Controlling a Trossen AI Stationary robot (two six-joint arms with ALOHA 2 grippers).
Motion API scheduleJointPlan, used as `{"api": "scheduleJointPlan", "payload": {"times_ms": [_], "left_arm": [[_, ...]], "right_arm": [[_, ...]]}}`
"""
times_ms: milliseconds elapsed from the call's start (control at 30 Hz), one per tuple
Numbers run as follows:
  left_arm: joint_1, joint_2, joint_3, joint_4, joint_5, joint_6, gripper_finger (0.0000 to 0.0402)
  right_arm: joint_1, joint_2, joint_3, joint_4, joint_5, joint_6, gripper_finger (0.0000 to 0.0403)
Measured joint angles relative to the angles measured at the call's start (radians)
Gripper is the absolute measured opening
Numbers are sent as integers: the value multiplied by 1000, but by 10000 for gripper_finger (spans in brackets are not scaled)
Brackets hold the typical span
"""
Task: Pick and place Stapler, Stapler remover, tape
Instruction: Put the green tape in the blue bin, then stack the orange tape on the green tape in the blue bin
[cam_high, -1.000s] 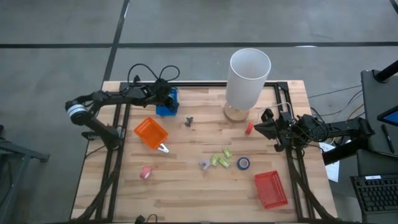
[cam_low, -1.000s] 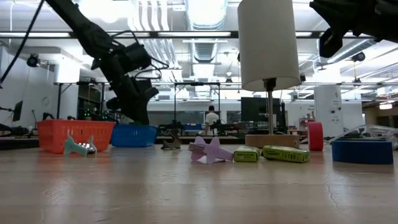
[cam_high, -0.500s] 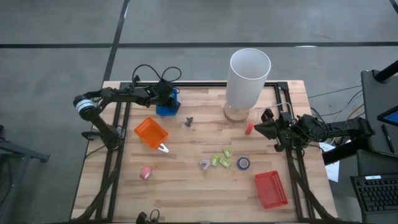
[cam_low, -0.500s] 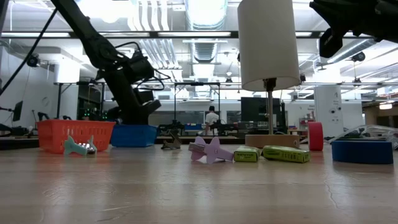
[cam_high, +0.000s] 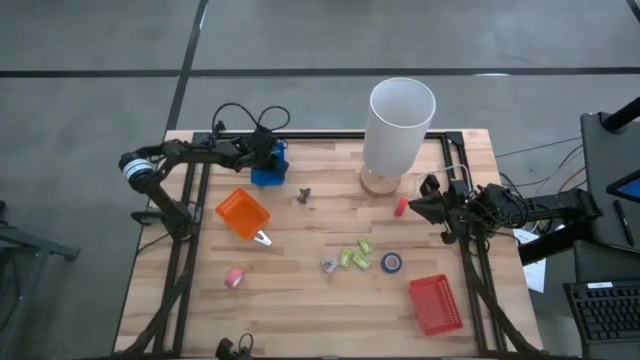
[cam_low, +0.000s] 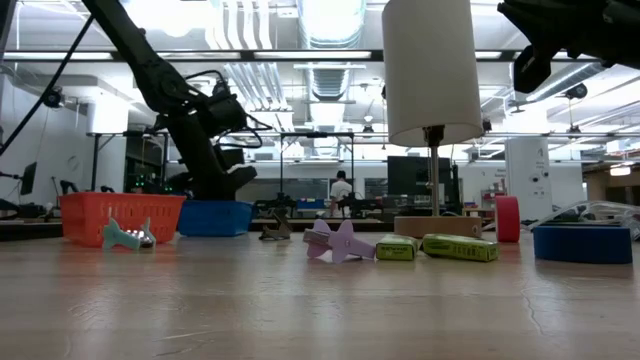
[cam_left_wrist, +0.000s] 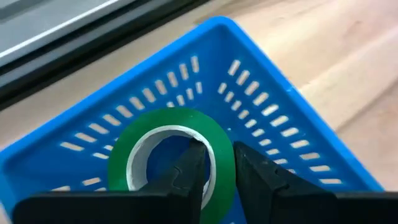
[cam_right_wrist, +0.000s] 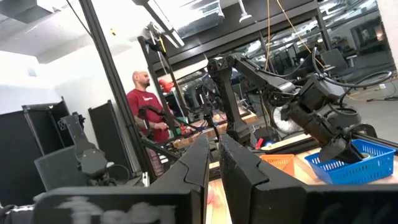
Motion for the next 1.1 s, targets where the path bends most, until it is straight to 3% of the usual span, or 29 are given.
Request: {"api": "scheduleJointPlan", "payload": {"times_ms": [400,700,900,1100], "left_arm": [[2,-10,0,0,-3,0,172],[-25,-144,0,-47,8,39,183],[-110,-290,-1,-71,8,50,183],[-275,-396,-5,-25,7,18,183]], "right_arm": [[0,0,-4,0,0,1,34],[0,0,-4,0,1,0,34],[0,6,-5,-1,2,0,34],[0,34,-5,-33,34,4,34]]}}
